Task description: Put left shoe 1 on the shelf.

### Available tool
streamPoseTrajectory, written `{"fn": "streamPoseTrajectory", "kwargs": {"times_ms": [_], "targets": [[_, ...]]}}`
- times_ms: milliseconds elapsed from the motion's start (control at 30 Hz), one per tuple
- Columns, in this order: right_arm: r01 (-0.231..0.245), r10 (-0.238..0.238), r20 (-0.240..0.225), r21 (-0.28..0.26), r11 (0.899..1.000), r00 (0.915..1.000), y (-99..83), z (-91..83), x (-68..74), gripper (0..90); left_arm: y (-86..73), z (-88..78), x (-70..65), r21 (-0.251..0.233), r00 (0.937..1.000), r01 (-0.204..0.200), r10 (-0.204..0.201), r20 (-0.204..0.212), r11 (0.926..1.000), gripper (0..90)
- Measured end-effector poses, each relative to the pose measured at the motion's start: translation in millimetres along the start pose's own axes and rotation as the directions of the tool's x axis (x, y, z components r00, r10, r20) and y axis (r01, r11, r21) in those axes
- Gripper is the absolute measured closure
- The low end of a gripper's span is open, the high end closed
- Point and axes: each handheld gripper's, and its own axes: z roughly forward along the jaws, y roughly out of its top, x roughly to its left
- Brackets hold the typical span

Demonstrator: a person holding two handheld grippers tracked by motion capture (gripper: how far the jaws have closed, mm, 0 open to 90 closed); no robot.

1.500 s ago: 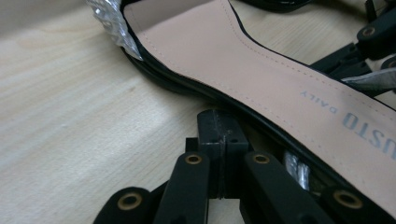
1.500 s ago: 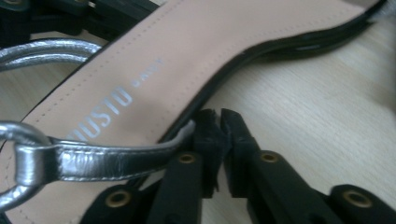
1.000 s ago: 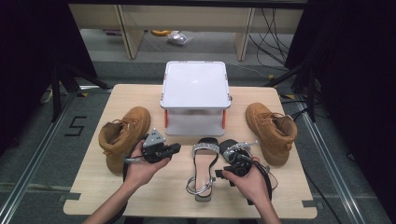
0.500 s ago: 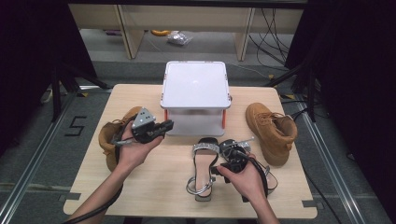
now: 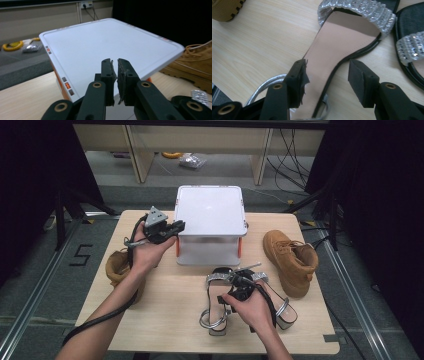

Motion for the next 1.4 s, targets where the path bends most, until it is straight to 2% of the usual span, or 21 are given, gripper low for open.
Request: {"fn": "streamPoseTrajectory", "kwargs": {"times_ms": [33,133,333,400,433,633,667,700,833,867,900,967,1000,1167,1200,1233,1267,1300,1333,1367,1400], "targets": [[-0.044,0.043,0.033,0.039,0.998,0.9985,2.1,2.8,5.7,48.0,-5.8,8.7,4.9,0.029,0.9999,0.005,-0.004,-0.017,0.9996,83.3],[-0.039,0.034,0.069,0.072,0.997,0.9970,4.0,8.4,8.3,47.1,-14.6,16.3,9.0,0.045,0.9995,0.020,-0.019,-0.025,0.9988,84.6],[-0.056,0.050,0.064,0.097,0.994,0.9967,5.2,19.1,15.5,44.9,-17.7,18.0,8.5,0.030,0.9992,0.031,-0.030,-0.027,0.9991,86.4],[-0.087,0.082,0.057,0.102,0.991,0.9951,6.7,21.0,20.6,42.8,-17.8,18.3,7.5,0.030,0.9991,0.033,-0.033,-0.029,0.9990,86.4],[-0.090,0.084,0.067,0.086,0.992,0.9942,8.4,24.9,23.1,38.5,-17.7,18.2,7.2,0.031,0.9990,0.033,-0.032,-0.030,0.9990,86.4],[-0.131,0.120,0.107,0.107,0.986,0.9871,8.5,32.0,27.4,35.7,-17.3,18.3,7.2,0.034,0.9992,0.032,-0.031,-0.027,0.9989,86.2],[-0.107,0.094,0.119,0.109,0.988,0.9884,7.9,34.9,24.6,34.2,-17.5,18.3,7.4,0.034,0.9992,0.031,-0.030,-0.026,0.9990,86.2],[-0.136,0.122,0.120,0.121,0.983,0.9853,8.0,38.2,26.7,31.7,-17.9,18.2,7.8,0.031,0.9992,0.032,-0.031,-0.024,0.9990,86.1],[-0.164,0.147,0.131,0.131,0.978,0.9804,9.5,40.1,27.2,31.3,-17.8,18.1,8.4,0.031,0.9994,0.029,-0.029,-0.022,0.9991,86.0],[-0.162,0.142,0.138,0.145,0.976,0.9802,10.4,41.2,26.1,30.6,-17.7,18.2,8.4,0.032,0.9993,0.032,-0.031,-0.021,0.9990,86.0],[-0.118,0.101,0.130,0.132,0.984,0.9864,11.1,45.2,21.0,29.5,-17.1,18.5,7.7,0.035,0.9992,0.032,-0.031,-0.024,0.9989,86.0],[-0.120,0.104,0.134,0.123,0.985,0.9855,10.9,45.9,21.1,29.0,-16.8,18.5,7.7,0.037,0.9993,0.030,-0.029,-0.025,0.9989,86.0],[-0.154,0.133,0.145,0.146,0.977,0.9804,11.5,46.7,21.7,29.0,-16.5,18.5,7.7,0.039,0.9993,0.029,-0.028,-0.025,0.9988,86.0],[-0.198,0.179,0.105,0.218,0.956,0.9783,11.0,53.9,21.0,31.1,-16.2,18.4,8.7,0.042,0.9994,0.032,-0.031,-0.019,0.9986,86.0],[-0.167,0.146,0.109,0.221,0.961,0.9833,11.6,54.0,19.7,31.4,-15.9,18.5,8.8,0.044,0.9994,0.032,-0.031,-0.017,0.9985,86.0],[-0.168,0.143,0.124,0.220,0.961,0.9819,11.4,54.8,19.4,31.8,-15.4,18.5,8.7,0.048,0.9993,0.032,-0.031,-0.019,0.9983,86.0],[-0.085,0.061,0.115,0.218,0.972,0.9915,11.5,54.7,14.8,32.6,-15.0,18.5,8.7,0.051,0.9993,0.032,-0.031,-0.019,0.9982,86.0],[-0.085,0.061,0.115,0.218,0.972,0.9915,11.5,54.7,14.8,32.6,-15.0,18.5,8.7,0.051,0.9993,0.032,-0.031,-0.019,0.9982,86.0],[-0.105,0.076,0.126,0.242,0.965,0.9891,11.9,52.4,16.3,33.9,-14.8,18.5,8.7,0.053,0.9993,0.033,-0.032,-0.019,0.9981,86.0],[-0.063,0.026,0.127,0.292,0.954,0.9915,12.6,46.8,14.5,37.2,-14.7,18.6,8.5,0.054,0.9993,0.032,-0.031,-0.020,0.9980,86.0],[-0.014,-0.024,0.123,0.296,0.955,0.9921,11.9,43.7,12.5,38.7,-14.6,18.6,8.6,0.055,0.9993,0.033,-0.032,-0.019,0.9980,86.0]]}}
